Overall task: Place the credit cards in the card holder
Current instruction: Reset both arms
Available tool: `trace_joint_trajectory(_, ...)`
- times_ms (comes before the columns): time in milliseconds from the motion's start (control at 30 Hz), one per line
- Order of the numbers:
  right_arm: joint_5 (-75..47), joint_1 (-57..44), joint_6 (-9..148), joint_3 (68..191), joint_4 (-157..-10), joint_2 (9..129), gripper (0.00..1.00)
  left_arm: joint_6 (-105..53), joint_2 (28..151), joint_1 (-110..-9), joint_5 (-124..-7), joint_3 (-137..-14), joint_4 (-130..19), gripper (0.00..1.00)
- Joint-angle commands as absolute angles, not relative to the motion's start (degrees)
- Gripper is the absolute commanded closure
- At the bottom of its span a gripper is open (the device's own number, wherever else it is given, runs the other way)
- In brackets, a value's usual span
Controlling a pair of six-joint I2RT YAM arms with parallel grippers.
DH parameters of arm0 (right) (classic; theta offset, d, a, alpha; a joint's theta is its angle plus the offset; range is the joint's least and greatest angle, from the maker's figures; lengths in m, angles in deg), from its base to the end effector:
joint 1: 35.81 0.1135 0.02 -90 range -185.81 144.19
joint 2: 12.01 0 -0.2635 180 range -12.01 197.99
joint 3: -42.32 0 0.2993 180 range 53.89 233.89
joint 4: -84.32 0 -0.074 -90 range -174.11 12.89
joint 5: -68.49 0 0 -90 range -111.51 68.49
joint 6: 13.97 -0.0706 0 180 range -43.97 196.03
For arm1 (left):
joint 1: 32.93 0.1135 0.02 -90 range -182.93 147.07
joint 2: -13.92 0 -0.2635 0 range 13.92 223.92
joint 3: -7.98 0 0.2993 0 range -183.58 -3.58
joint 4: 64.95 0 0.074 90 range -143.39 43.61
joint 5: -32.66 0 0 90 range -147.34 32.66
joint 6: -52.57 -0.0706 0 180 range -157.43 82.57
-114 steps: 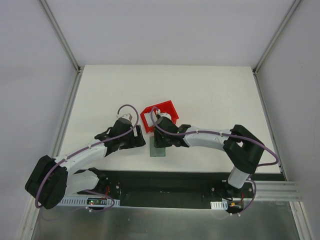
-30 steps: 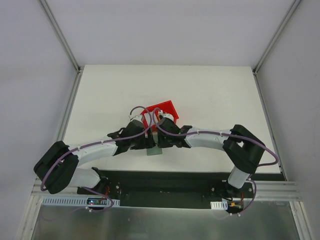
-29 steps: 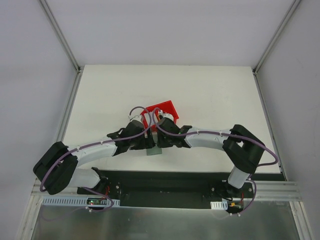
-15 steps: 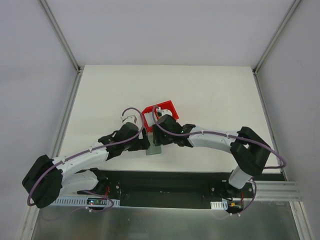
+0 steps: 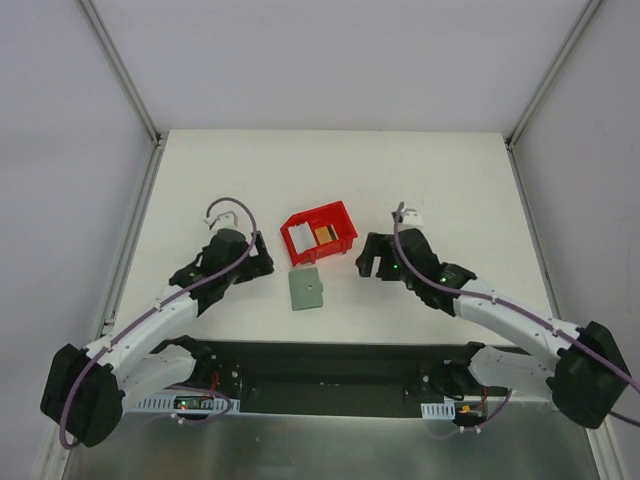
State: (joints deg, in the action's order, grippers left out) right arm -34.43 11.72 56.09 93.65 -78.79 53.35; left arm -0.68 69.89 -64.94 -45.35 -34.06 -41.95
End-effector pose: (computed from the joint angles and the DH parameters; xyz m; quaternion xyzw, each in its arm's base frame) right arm 0.2298 0.2276 0.2071 -0.1523 0.8528 0.1907 0.4618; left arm 0.2430 -0.1346 0.1739 -0.0834 0.8871 -0.1738 0.4195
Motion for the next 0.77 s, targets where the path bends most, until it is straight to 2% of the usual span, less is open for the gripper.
trace_joint_trajectory(0, -36.5, 3.8, 54.7, 87.9, -76.9, 45.5, 0.11, -5.4, 66.0, -56.6, -44.4, -33.2, -41.7, 0.01)
trace_joint_trajectory(67, -37.4, -0.5, 55.1, 86.4, -74.8, 42.5, 0.05, -6.4, 65.5, -52.6, -43.8, -34.2, -41.3, 0.01)
trace_joint_trajectory(167, -34.4, -7.6, 55.7, 85.1, -73.0, 40.5, 0.01, -5.4, 65.2, -45.2, -49.7, -34.3, -43.0, 0.01)
trace_joint_trajectory(300, -35.0, -15.0, 57.9, 85.1, -70.8, 38.4, 0.04, -4.7, 67.2, -44.6, -49.3, -35.7, -42.7, 0.01)
trace_joint_trajectory(600, -49.2, -18.8, 64.2, 87.9, -70.1, 39.0, 0.04, -3.6, 68.4, -44.6, -48.0, -35.4, -42.1, 0.01)
trace_joint_trajectory(733, -54.8, -19.5, 68.6, 86.2, -75.8, 40.5, 0.04, -4.4, 67.6, -44.6, -47.8, -35.7, -42.3, 0.01)
